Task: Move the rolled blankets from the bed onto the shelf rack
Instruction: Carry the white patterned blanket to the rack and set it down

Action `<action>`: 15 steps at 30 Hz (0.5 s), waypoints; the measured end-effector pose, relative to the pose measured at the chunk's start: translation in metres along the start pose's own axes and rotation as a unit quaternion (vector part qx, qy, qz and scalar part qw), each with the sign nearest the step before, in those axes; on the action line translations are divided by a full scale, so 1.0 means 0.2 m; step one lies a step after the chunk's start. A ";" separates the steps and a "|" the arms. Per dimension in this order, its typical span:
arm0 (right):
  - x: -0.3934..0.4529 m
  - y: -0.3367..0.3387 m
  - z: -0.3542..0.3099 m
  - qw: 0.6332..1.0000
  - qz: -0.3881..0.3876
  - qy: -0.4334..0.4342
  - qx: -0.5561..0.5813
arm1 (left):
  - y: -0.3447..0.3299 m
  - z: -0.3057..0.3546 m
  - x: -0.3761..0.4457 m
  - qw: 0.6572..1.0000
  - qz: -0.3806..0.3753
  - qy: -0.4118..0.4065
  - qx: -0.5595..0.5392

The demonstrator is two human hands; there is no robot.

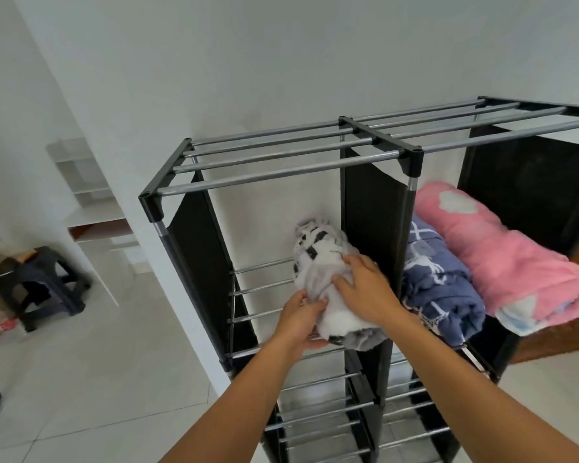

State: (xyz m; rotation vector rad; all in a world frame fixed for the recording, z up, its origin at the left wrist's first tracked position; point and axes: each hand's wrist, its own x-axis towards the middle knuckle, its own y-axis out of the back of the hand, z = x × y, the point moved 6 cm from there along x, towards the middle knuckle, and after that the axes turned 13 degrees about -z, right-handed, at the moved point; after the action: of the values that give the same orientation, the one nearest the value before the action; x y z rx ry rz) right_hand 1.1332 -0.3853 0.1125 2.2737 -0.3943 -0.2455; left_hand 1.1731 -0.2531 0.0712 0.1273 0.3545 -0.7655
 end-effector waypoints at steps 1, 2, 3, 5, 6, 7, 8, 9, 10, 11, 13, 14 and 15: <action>-0.02 0.00 -0.01 1.000 0.010 0.009 0.002 | 0.02 0.02 -0.01 0.985 0.044 -0.040 0.160; -0.06 0.00 -0.02 1.000 0.016 0.021 0.007 | 0.03 0.05 -0.03 0.940 0.097 -0.091 0.315; -0.11 0.00 -0.03 0.999 0.018 0.034 0.014 | 0.02 0.08 -0.07 0.891 0.128 -0.147 0.410; -0.26 0.00 0.02 0.998 0.017 0.043 0.043 | -0.02 0.12 -0.15 0.856 0.145 -0.245 0.431; -0.36 0.00 0.07 0.997 0.016 0.035 0.062 | -0.04 0.13 -0.19 0.854 0.143 -0.297 0.403; -0.46 -0.01 0.15 0.996 0.016 0.014 0.084 | -0.08 0.14 -0.23 0.849 0.132 -0.345 0.378; -0.57 -0.03 0.25 0.993 0.017 -0.026 0.111 | -0.16 0.14 -0.27 0.842 0.108 -0.391 0.357; -0.67 -0.05 0.38 0.986 0.017 -0.081 0.145 | -0.25 0.14 -0.30 0.832 0.067 -0.433 0.340; -0.79 -0.08 0.52 0.974 0.018 -0.141 0.175 | -0.37 0.12 -0.31 0.824 0.013 -0.461 0.329; -0.91 -0.11 0.67 0.959 0.027 -0.203 0.197 | -0.50 0.08 -0.30 0.820 -0.055 -0.465 0.330; -1.23 -0.17 0.93 0.918 0.061 -0.313 0.238 | -0.80 -0.08 -0.22 0.812 -0.211 -0.390 0.379; -1.41 -0.20 1.02 0.892 0.090 -0.353 0.267 | -0.96 -0.22 -0.17 0.793 -0.289 -0.316 0.433; -1.59 -0.23 1.09 0.864 0.124 -0.388 0.295 | -1.10 -0.39 -0.12 0.754 -0.353 -0.236 0.502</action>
State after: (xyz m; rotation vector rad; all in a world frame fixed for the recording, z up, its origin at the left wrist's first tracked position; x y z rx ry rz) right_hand 0.7797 -0.3927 -0.0501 2.5781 -1.3229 -1.0389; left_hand 0.9826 -0.3756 0.0101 0.8355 -0.5875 -1.6503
